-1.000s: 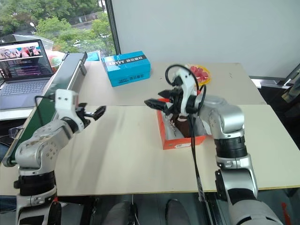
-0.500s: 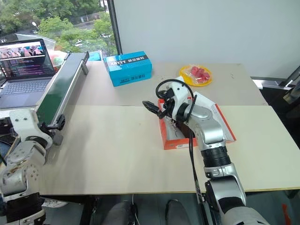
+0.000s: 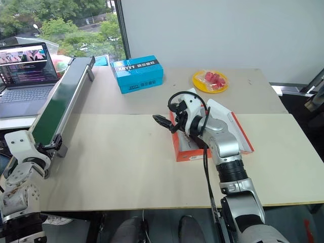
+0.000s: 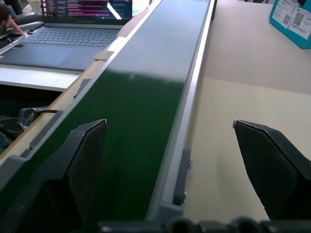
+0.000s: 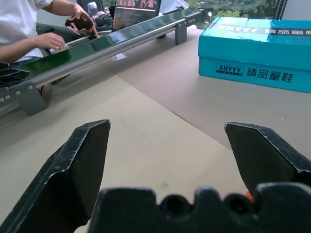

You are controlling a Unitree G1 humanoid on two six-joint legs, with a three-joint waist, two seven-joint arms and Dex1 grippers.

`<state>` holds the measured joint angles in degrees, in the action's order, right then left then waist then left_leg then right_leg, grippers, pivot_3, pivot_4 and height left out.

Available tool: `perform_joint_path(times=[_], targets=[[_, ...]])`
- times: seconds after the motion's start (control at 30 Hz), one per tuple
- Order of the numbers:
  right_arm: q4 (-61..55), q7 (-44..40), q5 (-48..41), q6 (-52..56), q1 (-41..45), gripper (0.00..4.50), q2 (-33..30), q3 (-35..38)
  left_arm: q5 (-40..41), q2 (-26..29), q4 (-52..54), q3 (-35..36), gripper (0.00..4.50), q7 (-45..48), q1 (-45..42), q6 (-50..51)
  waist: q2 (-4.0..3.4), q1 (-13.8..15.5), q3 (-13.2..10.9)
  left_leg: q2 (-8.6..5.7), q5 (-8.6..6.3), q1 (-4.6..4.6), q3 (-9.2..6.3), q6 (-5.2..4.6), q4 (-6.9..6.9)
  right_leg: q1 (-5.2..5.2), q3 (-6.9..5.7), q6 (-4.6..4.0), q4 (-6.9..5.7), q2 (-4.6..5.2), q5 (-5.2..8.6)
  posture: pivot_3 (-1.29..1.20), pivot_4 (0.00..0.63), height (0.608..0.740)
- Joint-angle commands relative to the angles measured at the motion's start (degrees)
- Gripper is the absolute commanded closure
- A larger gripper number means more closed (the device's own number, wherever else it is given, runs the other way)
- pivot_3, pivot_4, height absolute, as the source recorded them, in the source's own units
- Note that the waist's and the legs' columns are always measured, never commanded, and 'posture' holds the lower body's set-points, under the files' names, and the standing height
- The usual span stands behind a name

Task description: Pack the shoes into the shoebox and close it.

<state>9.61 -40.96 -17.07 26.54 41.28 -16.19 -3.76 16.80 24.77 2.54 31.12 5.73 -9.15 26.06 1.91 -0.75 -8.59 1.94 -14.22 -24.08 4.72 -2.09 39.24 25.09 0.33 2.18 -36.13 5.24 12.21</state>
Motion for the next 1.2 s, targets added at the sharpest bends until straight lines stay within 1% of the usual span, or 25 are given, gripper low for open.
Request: perform_joint_path(times=[0.03, 0.5, 1.0, 1.2], targets=[[-0.9, -0.03, -0.74, -0.86, 0.63, 0.0, 0.05, 1.18, -0.19, 1.13, 0.46, 0.37, 0.04, 0.37, -0.7, -2.32, 0.0, -0.02, 0.0, 0.0, 0.0, 0.0, 0.0, 0.0, 0.0, 0.0, 0.0, 0.0, 0.0, 0.0, 0.0, 0.0, 0.15, 0.74], [-0.12, 0.2, -0.43, -1.42, 0.86, 0.0, 0.02, 1.27, -0.47, 2.64, -0.45, 1.0, 0.04, 0.67, -1.69, -7.53, 0.0, -0.02, 0.0, 0.01, 0.0, 0.0, 0.01, 0.0, 0.0, 0.01, -0.01, -0.01, 0.0, 0.01, -0.01, 0.0, 0.15, 0.74], [-0.38, 1.51, -0.15, -1.25, 0.43, 0.0, -0.41, 1.52, -0.93, 4.1, -3.19, -0.84, 0.04, 1.23, -4.69, -7.1, 0.0, -0.03, 0.0, 0.0, 0.0, 0.0, 0.01, 0.01, 0.0, 0.01, -0.02, -0.01, -0.01, -0.01, -0.01, 0.0, 0.15, 0.74], [-0.95, 1.94, -0.21, -1.13, -0.02, 0.0, -0.47, 1.58, -1.18, 3.6, -3.11, -2.62, 0.04, 0.88, -7.15, -6.07, 0.0, 0.01, 0.0, 0.0, 0.0, -0.01, 0.02, 0.01, 0.0, 0.0, -0.02, -0.01, -0.01, 0.0, -0.01, 0.0, 0.15, 0.74]])
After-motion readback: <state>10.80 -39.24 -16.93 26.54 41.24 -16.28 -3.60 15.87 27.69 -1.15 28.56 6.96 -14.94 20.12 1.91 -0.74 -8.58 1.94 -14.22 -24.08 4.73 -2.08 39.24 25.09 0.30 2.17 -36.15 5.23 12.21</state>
